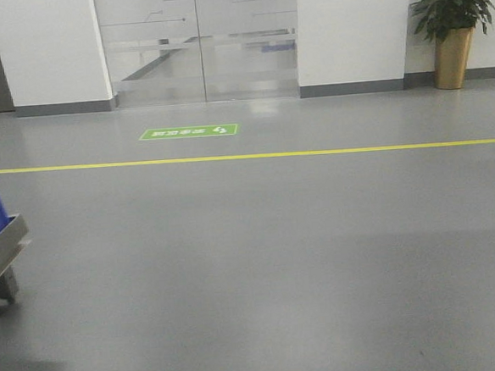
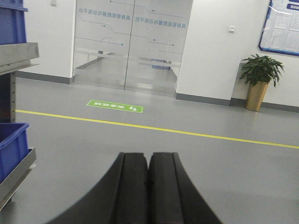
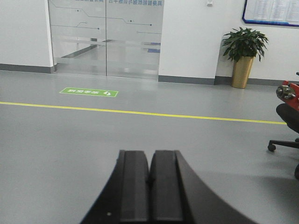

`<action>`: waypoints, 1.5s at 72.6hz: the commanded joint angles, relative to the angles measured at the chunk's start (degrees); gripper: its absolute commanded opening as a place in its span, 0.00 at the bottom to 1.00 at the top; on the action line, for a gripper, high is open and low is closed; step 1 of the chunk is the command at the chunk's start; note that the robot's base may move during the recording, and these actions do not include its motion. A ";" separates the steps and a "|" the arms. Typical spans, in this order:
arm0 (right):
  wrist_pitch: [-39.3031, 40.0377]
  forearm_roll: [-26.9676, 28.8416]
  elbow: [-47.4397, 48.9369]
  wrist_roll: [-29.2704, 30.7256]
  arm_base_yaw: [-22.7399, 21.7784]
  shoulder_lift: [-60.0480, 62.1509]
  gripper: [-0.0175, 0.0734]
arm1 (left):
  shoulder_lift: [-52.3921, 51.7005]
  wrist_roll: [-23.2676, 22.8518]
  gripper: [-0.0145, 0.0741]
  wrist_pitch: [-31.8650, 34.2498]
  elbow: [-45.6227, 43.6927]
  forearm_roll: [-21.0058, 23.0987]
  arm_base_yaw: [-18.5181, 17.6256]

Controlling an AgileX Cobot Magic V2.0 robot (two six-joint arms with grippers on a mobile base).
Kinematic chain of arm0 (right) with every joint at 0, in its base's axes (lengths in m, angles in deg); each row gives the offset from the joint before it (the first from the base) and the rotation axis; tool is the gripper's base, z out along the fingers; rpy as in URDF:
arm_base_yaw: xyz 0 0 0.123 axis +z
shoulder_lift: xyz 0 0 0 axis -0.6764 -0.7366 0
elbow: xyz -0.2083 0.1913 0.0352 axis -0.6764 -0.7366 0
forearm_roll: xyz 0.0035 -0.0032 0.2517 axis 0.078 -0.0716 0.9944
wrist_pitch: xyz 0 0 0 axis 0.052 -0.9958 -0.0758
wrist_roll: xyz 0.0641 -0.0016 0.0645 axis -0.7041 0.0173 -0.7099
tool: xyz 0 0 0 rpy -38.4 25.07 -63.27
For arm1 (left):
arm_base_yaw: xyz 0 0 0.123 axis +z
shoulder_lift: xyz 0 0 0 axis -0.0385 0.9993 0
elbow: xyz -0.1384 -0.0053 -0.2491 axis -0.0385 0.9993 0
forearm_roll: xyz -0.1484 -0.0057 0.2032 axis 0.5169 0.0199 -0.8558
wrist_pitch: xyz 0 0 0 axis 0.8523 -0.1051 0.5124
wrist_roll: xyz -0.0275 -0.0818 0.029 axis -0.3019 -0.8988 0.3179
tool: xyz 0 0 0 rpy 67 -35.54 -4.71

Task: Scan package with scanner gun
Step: 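Drive the base forward toward the red-framed table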

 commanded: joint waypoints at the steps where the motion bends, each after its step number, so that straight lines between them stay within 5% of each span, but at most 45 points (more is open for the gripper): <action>1: 0.87 -0.32 0.03 0.09 -0.17 0.19 0.01 | -0.22 -0.20 0.04 1.00 -0.12 -0.07 -0.33; 109: 0.87 -0.32 0.03 0.09 -0.17 0.19 0.01 | -0.22 -0.20 0.04 1.00 -0.12 -0.07 -0.33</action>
